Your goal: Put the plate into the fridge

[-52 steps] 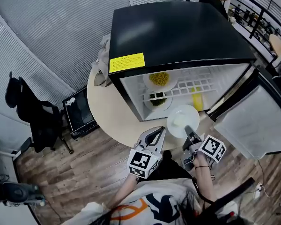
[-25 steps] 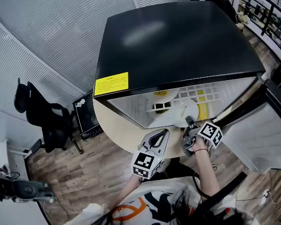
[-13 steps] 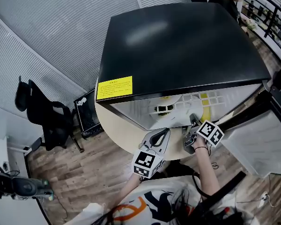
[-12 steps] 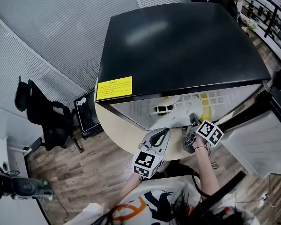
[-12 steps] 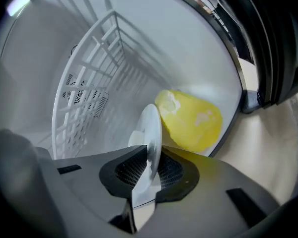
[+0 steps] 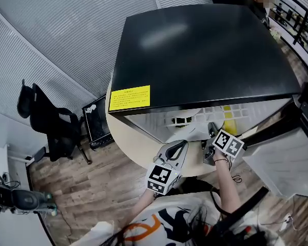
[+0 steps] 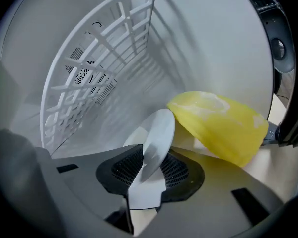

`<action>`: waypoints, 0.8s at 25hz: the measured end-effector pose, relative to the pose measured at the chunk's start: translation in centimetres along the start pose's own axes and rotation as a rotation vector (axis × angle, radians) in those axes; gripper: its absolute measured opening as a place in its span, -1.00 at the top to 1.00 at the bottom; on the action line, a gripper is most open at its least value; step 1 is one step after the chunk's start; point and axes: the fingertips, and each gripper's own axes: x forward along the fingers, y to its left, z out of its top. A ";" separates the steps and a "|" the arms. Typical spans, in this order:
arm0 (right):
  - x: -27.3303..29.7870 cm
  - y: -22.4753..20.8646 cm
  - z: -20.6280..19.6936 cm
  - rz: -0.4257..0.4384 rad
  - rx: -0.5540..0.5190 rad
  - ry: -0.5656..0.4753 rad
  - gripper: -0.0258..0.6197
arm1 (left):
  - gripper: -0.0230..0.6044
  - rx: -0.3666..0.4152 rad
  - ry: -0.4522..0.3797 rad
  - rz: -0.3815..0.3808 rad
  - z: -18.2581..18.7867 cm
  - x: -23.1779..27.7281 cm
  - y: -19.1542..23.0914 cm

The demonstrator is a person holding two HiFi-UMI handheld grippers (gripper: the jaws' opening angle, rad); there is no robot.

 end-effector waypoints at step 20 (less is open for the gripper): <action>-1.1 1.0 0.2 -0.092 -0.176 -0.013 0.00 | 0.88 -0.014 -0.010 0.014 0.0 -0.2 0.7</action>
